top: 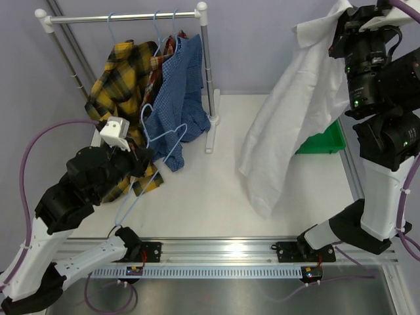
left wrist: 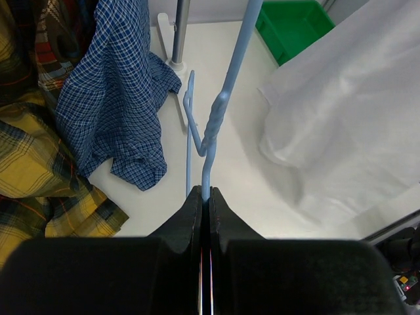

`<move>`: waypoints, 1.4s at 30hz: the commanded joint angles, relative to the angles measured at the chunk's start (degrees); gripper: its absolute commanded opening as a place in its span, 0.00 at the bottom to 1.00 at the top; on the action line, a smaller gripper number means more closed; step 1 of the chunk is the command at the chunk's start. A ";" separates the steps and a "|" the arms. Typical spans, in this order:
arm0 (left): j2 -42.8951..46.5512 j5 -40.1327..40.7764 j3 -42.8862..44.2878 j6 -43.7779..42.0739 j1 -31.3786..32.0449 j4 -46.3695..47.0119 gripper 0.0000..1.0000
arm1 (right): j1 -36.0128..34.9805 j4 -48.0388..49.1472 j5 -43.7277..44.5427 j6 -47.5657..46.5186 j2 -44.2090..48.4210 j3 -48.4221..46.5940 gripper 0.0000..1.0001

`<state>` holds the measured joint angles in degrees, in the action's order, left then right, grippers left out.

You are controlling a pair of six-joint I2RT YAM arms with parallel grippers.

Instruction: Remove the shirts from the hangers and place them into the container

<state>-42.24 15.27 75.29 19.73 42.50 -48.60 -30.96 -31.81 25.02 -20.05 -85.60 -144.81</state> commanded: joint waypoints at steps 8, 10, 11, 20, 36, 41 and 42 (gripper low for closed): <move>-13.03 1.42 16.80 -4.43 -0.14 2.81 0.00 | 0.20 3.51 -4.36 8.00 12.36 23.75 0.00; -18.21 2.57 23.22 -7.15 -0.14 4.21 0.00 | 0.20 3.42 -7.77 12.92 15.36 32.72 0.00; -22.06 4.31 25.33 -8.55 -0.22 5.35 0.00 | 0.20 3.77 -10.22 16.15 18.16 38.32 0.00; -48.26 0.82 55.47 -10.23 -6.55 5.88 0.00 | 0.20 3.33 -23.25 26.46 28.98 60.93 0.00; -60.06 -4.54 57.78 -11.55 -15.77 20.38 0.00 | 0.20 4.13 -29.06 30.33 34.72 72.83 0.00; -62.26 -9.45 57.43 -11.99 -18.42 23.90 0.00 | 0.20 3.34 -29.23 30.86 33.66 72.74 0.00; -62.61 -10.16 57.34 -12.34 -18.85 25.21 0.00 | 0.20 3.34 -29.15 30.86 33.83 72.92 0.00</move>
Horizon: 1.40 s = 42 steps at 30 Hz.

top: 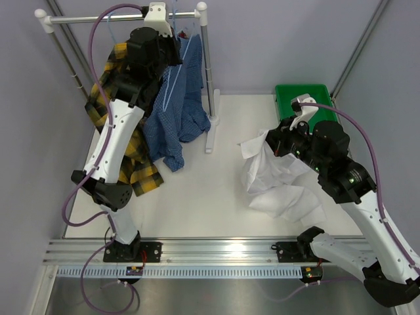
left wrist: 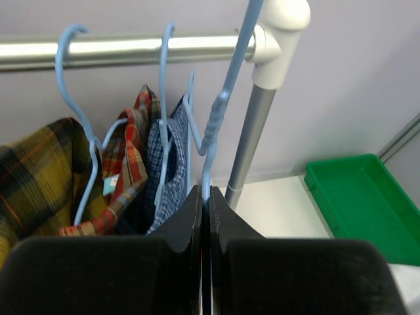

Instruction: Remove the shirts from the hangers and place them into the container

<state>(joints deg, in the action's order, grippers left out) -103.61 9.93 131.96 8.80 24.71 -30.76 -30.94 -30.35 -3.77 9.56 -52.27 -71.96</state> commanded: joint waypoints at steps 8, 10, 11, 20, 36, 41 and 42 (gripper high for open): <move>-5.45 -8.26 0.31 -2.03 -2.21 12.74 0.00 | 0.18 0.03 -0.18 1.16 0.33 0.68 0.00; -6.68 -8.44 0.31 -1.16 -2.21 13.62 0.00 | 0.18 -0.85 0.52 0.90 0.24 0.68 0.00; -7.82 -8.35 0.31 -0.89 -2.21 13.89 0.00 | 0.18 -1.11 0.87 0.90 0.41 0.51 0.00; -12.75 -7.30 -0.82 4.30 -3.88 14.68 0.00 | 0.18 -2.87 1.48 0.90 0.68 1.21 0.00; 7.89 -8.53 -19.10 4.21 -3.88 14.33 0.73 | 0.18 -4.80 6.32 2.65 -1.60 0.69 0.00; 16.50 -11.95 -21.65 5.00 -3.88 11.97 0.82 | 0.18 -7.09 7.99 1.00 -8.36 -12.65 0.00; 19.56 -12.48 -22.27 5.09 -3.88 11.35 0.83 | 0.18 -7.62 8.42 0.46 -9.59 -15.63 0.00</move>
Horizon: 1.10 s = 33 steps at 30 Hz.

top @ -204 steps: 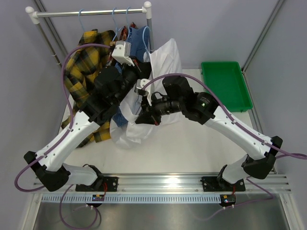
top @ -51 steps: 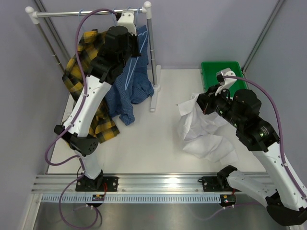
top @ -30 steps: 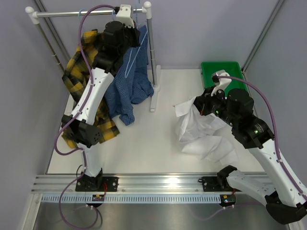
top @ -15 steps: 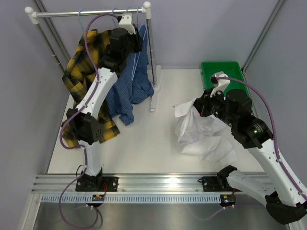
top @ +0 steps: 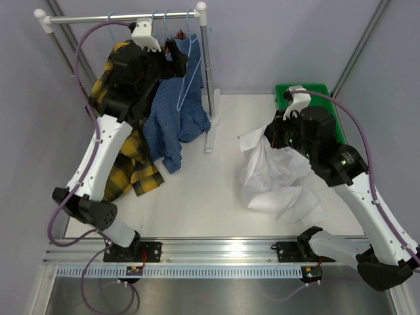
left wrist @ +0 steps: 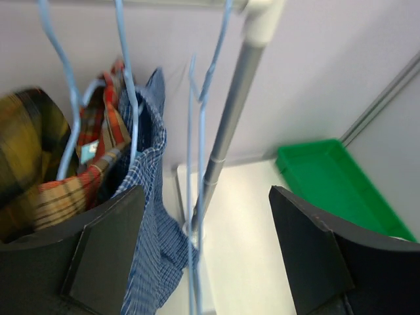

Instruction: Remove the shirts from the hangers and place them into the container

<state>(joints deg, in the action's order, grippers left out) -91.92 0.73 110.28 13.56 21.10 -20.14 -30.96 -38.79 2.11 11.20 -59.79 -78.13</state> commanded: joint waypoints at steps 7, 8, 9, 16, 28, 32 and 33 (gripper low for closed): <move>22.71 -6.97 -12.26 -2.13 -0.27 -3.06 0.88 | 0.46 1.60 15.52 -13.63 -19.98 -40.46 0.00; 24.49 -6.71 -14.20 -2.66 -0.27 -3.85 0.91 | 1.42 3.09 16.51 -17.49 -21.93 -43.40 0.00; 26.33 -6.53 -18.13 -3.01 -0.27 -4.20 0.92 | 2.04 4.23 17.74 -19.44 -25.52 -46.47 0.00; 40.93 -4.43 -31.52 -5.04 -0.27 -8.50 0.99 | 11.87 21.10 25.14 -33.77 -38.02 -66.68 0.00; 49.47 -1.26 -40.40 -3.19 -0.27 -12.64 0.99 | 30.51 27.98 16.71 -26.52 -45.42 -64.27 0.00; 48.42 -1.61 -40.67 -2.67 -0.27 -12.64 0.99 | 33.07 26.13 14.33 -23.69 -44.54 -58.47 0.00; 47.80 -1.87 -40.67 -2.58 -0.27 -12.56 0.99 | 33.24 25.61 13.63 -23.16 -44.45 -56.02 0.00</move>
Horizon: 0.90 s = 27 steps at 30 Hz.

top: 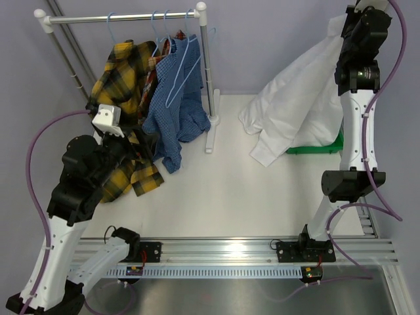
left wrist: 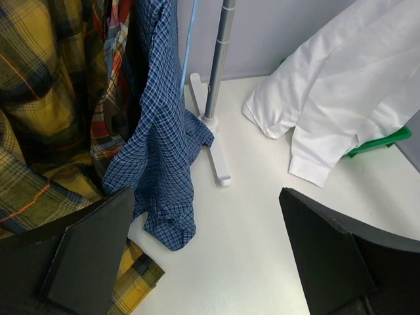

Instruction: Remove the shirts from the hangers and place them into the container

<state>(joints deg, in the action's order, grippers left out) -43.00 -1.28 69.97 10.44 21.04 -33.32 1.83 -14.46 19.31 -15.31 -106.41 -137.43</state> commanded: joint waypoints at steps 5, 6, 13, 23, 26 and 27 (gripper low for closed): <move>-2.43 -0.65 -0.45 1.60 -0.21 0.62 0.99 | 3.27 -2.32 -6.65 8.18 2.17 14.25 0.00; -2.78 -0.74 -0.45 1.69 -0.21 0.54 0.99 | 3.79 -2.94 -7.18 10.98 2.17 16.29 0.00; -3.14 -1.18 -1.24 2.48 -0.21 0.54 0.99 | 6.96 -6.71 -14.38 21.90 1.12 31.77 0.00; -3.58 -1.71 -2.56 3.27 -0.21 0.54 0.99 | 7.40 -40.20 -28.27 28.93 -25.50 14.21 0.06; -3.49 -2.15 -2.48 3.45 -0.21 0.54 0.99 | 7.49 -37.33 -27.14 29.55 -20.46 20.31 0.36; -3.49 -2.24 -2.48 3.54 -0.21 0.54 0.99 | 7.49 -32.52 -26.18 29.46 -17.54 22.88 0.44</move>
<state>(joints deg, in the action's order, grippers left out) -46.63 -1.63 67.72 13.37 21.04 -34.20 9.30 -46.04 -5.08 12.91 -132.92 -117.38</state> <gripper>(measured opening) 0.987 0.376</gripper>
